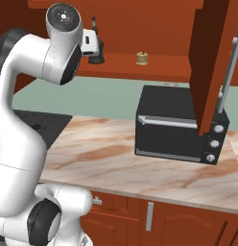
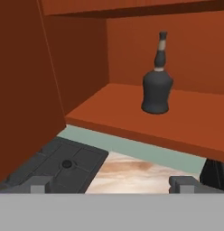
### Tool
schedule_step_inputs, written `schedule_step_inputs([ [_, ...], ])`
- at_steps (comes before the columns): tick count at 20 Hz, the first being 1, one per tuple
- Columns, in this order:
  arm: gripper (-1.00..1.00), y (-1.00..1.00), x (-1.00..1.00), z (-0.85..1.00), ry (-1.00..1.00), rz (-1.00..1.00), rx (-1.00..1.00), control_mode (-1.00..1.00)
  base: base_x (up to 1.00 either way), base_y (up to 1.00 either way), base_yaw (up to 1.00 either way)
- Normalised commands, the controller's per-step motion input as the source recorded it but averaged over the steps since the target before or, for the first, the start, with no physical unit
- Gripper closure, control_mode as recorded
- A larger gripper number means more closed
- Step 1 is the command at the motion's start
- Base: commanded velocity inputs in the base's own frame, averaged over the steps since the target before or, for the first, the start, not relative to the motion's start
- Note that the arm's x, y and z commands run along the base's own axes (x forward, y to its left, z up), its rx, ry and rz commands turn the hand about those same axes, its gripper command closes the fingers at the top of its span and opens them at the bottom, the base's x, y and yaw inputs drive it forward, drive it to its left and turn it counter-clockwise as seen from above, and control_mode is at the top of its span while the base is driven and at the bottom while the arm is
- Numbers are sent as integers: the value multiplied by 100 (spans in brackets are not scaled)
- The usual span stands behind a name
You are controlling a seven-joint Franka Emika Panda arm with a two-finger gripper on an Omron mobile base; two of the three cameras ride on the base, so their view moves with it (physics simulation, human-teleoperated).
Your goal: Get the candle and the liquor from the cabinet and move them to the dining counter.
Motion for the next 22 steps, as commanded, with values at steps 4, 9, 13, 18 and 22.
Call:
schedule_step_inputs([
  [4,-100,0,32,13,0,-1,-4,-100,0,0,0],
  [9,-100,0,31,1,-2,-7,-2,-100,0,0,0],
  [13,-100,0,35,0,-9,-9,0,-100,0,0,0],
  [18,-100,0,32,1,-11,-9,0,-100,0,0,0],
  [22,-100,0,33,3,-1,-8,0,-100,0,0,0],
])
